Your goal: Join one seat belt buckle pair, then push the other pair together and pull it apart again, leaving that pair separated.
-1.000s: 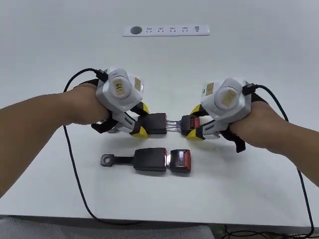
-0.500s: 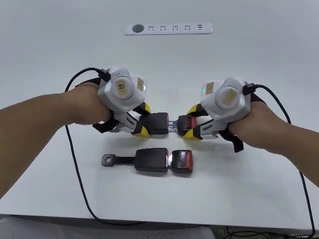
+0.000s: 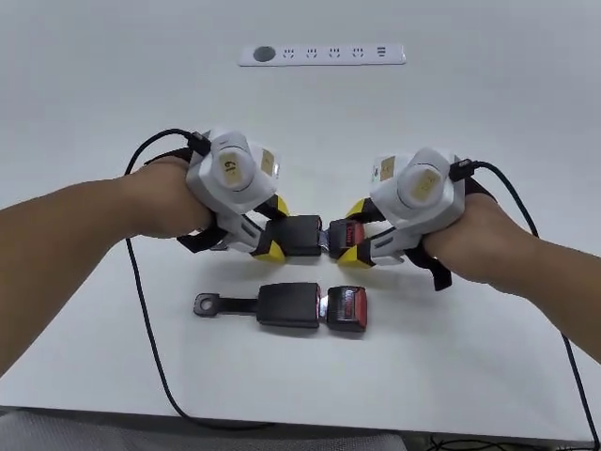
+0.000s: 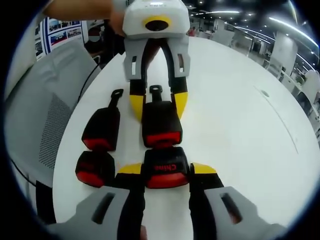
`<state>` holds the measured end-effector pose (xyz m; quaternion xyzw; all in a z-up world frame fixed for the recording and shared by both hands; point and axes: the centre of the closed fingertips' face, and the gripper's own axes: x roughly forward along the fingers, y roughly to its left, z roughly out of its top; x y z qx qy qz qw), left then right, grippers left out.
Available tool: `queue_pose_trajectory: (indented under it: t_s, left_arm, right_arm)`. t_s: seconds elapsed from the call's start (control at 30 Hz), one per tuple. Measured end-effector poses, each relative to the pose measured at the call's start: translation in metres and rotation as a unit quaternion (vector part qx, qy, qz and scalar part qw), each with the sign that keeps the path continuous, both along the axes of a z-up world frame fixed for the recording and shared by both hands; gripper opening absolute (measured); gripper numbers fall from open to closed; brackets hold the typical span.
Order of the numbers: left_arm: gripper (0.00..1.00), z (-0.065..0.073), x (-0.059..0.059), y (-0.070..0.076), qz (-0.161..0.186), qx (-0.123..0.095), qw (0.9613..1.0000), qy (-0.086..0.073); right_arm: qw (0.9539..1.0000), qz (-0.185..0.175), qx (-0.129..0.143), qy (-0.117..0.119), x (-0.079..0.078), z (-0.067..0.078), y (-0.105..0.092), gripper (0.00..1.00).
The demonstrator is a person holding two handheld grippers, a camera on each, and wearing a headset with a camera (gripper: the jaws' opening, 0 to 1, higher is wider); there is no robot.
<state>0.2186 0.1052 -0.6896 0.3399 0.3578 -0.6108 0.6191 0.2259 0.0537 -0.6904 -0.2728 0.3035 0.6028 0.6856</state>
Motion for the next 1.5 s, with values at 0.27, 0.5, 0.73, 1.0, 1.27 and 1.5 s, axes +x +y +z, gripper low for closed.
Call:
queue_pose_trajectory:
  t_s: [0.27,0.5,0.73,1.0,1.27,1.5]
  left_arm:
    - [0.31,-0.001,0.001,0.001,-0.003,0.006,1.0,0.0]
    - [0.31,-0.002,0.002,0.001,0.0,0.006,1.0,0.0]
    - [0.32,-0.003,0.003,0.002,0.007,0.003,1.0,0.001]
    - [0.32,-0.005,0.003,0.003,0.01,0.005,0.9999,0.002]
    - [0.32,-0.006,0.004,0.003,0.011,0.002,0.9999,0.001]
    - [0.33,-0.005,0.004,0.003,0.012,0.0,0.9999,0.001]
  right_arm:
    - [0.9999,-0.005,-0.011,0.002,-0.003,-0.001,0.0,0.32]
    - [0.9998,0.0,-0.019,0.0,-0.002,-0.002,-0.001,0.32]
    - [0.9998,0.001,-0.021,-0.005,-0.002,-0.002,-0.002,0.33]
    - [0.9995,0.001,-0.032,-0.005,-0.002,-0.002,-0.014,0.34]
    - [0.9998,-0.007,-0.019,-0.006,-0.001,-0.001,-0.02,0.35]
    - [0.9998,-0.013,-0.016,-0.005,0.0,-0.002,-0.038,0.35]
